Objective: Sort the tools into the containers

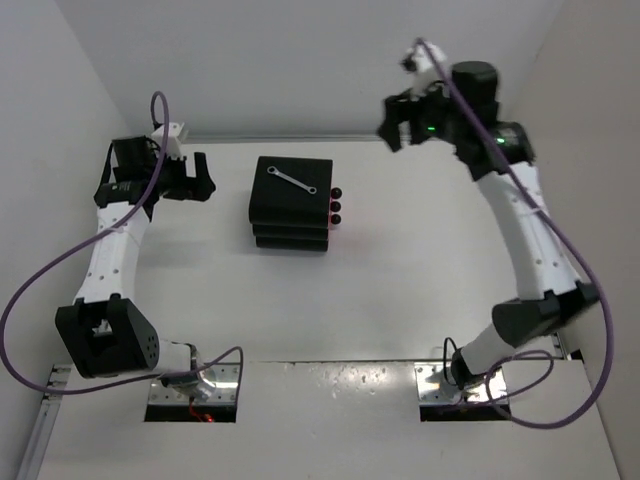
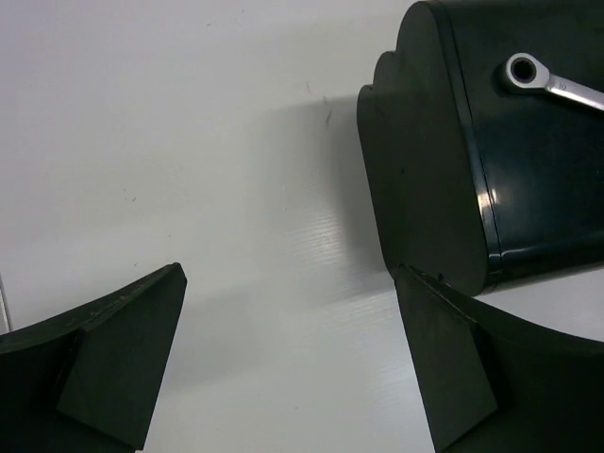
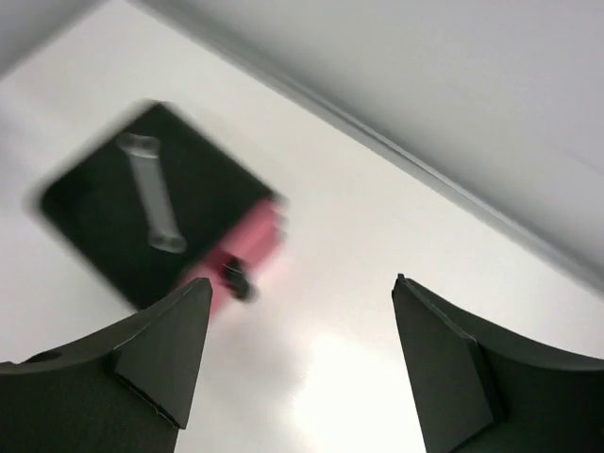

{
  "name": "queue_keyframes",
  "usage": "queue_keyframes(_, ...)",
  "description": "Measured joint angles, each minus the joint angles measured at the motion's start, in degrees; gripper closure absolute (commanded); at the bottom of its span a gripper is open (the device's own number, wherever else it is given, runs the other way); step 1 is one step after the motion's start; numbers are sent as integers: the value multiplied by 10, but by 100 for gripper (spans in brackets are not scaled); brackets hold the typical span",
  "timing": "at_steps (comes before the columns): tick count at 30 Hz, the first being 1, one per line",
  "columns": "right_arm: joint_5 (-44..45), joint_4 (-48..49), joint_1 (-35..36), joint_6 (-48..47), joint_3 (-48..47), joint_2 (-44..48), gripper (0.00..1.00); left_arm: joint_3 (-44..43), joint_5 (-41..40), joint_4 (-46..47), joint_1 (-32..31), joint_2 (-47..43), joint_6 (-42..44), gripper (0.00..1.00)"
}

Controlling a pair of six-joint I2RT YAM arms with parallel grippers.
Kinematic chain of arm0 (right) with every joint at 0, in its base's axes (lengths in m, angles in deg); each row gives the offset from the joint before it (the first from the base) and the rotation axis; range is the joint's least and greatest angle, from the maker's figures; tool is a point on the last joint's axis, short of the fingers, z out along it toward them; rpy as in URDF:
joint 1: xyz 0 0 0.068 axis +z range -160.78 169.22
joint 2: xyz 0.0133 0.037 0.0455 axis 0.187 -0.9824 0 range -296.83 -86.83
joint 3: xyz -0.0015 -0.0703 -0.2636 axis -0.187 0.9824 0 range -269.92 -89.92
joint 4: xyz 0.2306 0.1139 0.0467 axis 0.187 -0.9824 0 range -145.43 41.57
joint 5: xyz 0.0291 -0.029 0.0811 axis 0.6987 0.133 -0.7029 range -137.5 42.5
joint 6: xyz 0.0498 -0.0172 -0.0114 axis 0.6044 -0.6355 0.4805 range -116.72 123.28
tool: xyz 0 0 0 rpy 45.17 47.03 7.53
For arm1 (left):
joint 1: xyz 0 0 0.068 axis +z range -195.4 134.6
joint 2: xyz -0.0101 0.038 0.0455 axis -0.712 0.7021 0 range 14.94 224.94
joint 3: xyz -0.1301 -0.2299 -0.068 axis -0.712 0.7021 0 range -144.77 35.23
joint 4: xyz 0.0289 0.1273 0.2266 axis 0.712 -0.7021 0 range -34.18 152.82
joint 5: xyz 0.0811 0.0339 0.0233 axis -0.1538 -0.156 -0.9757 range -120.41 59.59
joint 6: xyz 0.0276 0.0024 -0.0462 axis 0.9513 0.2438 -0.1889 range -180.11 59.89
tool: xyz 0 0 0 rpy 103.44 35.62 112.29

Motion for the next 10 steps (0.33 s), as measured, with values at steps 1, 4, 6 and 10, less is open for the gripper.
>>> queue_keyframes(1, -2, 11, -47, 4, 43, 37, 22, 2, 0, 1, 1, -7, -2, 0)
queue_keyframes(4, 0, 43, -179, 11, 205, 120, 21, 29, -4, 6, 3, -29, -7, 0)
queue_keyframes(6, 2, 64, -235, 13, 332, 153, 21, 63, -8, 9, 7, -43, -10, 0)
queue_keyframes(10, -11, 61, -285, 18, 542, 174, 21, 121, -31, 8, 14, -57, -10, 0)
